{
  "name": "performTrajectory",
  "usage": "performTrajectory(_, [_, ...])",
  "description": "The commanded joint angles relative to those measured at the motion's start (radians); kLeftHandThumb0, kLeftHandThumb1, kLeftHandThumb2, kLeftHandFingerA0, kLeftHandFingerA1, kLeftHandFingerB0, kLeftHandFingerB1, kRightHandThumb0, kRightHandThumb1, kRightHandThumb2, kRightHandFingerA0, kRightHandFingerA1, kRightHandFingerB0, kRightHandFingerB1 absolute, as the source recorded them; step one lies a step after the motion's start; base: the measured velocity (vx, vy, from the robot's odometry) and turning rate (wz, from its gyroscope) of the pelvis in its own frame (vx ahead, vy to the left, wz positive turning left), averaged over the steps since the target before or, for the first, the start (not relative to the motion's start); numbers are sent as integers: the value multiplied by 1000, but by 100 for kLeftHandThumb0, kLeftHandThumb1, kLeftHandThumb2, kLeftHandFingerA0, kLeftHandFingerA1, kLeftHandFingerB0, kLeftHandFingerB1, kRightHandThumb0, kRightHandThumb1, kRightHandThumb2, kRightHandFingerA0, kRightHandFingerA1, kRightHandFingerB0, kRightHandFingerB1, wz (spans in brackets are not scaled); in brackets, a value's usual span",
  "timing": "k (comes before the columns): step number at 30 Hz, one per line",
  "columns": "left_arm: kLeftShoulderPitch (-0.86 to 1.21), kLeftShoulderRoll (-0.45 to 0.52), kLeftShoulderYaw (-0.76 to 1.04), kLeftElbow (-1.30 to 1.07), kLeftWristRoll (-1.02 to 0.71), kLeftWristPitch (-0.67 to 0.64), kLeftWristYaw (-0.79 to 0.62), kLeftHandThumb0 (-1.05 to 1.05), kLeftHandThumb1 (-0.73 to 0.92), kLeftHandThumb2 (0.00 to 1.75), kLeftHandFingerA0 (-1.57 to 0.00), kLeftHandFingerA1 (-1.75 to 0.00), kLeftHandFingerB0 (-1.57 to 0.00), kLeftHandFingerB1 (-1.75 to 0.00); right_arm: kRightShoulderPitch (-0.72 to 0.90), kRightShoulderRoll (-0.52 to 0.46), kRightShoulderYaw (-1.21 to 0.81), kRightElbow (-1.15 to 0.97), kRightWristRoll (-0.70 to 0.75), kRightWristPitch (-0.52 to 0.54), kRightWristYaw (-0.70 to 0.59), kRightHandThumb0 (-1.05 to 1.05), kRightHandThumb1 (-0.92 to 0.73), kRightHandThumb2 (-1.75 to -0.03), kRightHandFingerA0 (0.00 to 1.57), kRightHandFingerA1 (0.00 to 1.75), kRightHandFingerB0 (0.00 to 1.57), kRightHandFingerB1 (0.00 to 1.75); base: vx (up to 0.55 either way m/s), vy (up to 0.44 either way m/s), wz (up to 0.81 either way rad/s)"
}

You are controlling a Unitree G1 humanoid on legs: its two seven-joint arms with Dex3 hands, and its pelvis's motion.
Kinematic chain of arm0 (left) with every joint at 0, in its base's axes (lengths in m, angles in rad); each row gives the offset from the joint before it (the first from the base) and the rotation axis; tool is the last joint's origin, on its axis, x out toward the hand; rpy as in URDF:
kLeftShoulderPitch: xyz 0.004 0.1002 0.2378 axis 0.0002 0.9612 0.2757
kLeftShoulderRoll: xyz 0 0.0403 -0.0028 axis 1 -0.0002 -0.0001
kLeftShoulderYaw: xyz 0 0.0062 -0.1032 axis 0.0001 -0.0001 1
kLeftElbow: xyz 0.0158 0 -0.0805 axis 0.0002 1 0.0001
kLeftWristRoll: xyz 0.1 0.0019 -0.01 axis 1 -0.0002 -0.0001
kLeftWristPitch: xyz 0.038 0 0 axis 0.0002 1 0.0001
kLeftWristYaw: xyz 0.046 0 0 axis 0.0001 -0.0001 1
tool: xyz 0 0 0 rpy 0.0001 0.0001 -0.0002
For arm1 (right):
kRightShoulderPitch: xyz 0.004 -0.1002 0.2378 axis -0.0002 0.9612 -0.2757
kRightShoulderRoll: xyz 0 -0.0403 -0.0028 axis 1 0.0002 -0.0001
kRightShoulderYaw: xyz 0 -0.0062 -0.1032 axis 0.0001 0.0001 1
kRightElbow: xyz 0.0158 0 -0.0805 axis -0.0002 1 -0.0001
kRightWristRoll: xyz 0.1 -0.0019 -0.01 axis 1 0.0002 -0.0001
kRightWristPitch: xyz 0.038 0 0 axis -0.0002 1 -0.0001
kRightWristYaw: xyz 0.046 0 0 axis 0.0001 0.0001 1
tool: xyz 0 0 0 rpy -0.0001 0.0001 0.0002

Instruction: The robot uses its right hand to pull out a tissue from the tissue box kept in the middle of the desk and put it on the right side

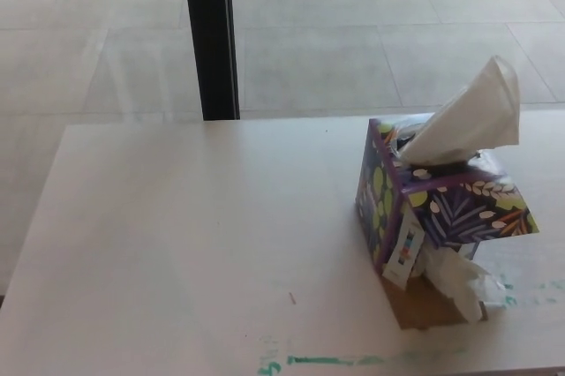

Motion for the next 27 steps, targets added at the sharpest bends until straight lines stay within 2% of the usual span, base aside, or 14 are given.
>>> performTrajectory(1, [13,20,-5,3,10,-30,-1,-83,90,67,-26,-42,-50,-42,184,-5,5,-113,40,-104,89,-21,-44,-113,101,154,96,121,0,0,-6])
performTrajectory(4, [10,11,-5,0,10,-41,12,-83,90,67,-29,-42,-51,-41,375,-3,48,-229,4,-104,123,-21,-48,-105,92,151,91,121,0,0,0])
performTrajectory(5, [5,11,-7,0,11,-36,13,-83,72,110,-25,-53,-48,-57,428,0,57,-266,4,-86,157,-22,-53,-100,89,151,88,122,0,0,0])
performTrajectory(6, [-1,11,-21,3,27,-42,16,-84,92,68,-27,-41,-50,-40,488,4,68,-303,-1,-80,168,-25,-51,-101,93,153,91,125,0,0,0])
performTrajectory(8, [-10,6,-3,4,4,-30,2,-81,89,67,-29,-45,-58,-56,557,21,86,-346,-22,-26,189,-24,-58,-90,96,169,83,134,0,0,0])
performTrajectory(9, [-10,3,6,3,-6,-26,-2,-87,75,110,-26,-54,-52,-62,614,30,109,-382,-39,17,232,-23,-62,-85,89,165,80,130,0,0,0])
performTrajectory(10, [-9,2,3,2,-4,-29,0,-83,89,67,-28,-44,-57,-49,641,26,123,-399,-45,29,267,-24,-66,-70,90,161,83,115,0,0,0])
performTrajectory(15, [-7,3,-7,-3,8,-42,17,-83,91,67,-30,-42,-53,-42,791,56,195,-362,-86,104,313,-26,-75,-63,76,166,74,122,0,0,0])
performTrajectory(16, [-9,5,-13,-5,13,-43,15,-82,73,110,-25,-53,-46,-56,823,63,198,-346,-61,112,350,-25,-72,-66,78,160,75,123,0,0,0])
performTrajectory(18, [-10,4,-14,-6,12,-43,13,-82,73,110,-25,-53,-46,-56,838,62,197,-350,-52,118,361,-25,-72,-66,78,160,75,123,0,0,0])
performTrajectory(19, [-17,4,-26,-5,24,-38,19,-83,91,68,-27,-41,-52,-40,878,55,210,-359,-50,130,405,-28,-75,-64,78,159,72,113,0,0,0])
performTrajectory(22, [-23,2,-21,1,18,-37,26,-84,90,67,-26,-41,-53,-41,916,70,234,-345,-65,145,405,-33,-62,-102,90,112,79,86,0,0,0])
performTrajectory(23, [-21,3,-23,2,20,-42,24,-84,91,67,-26,-42,-53,-42,930,75,233,-352,-58,153,417,-33,-76,-66,82,131,80,76,0,0,0])
performTrajectory(27, [-27,6,-28,0,22,-48,12,-84,91,68,-26,-42,-51,-41,958,80,261,-361,-64,146,483,-33,-69,-60,78,127,78,58,0,0,0])
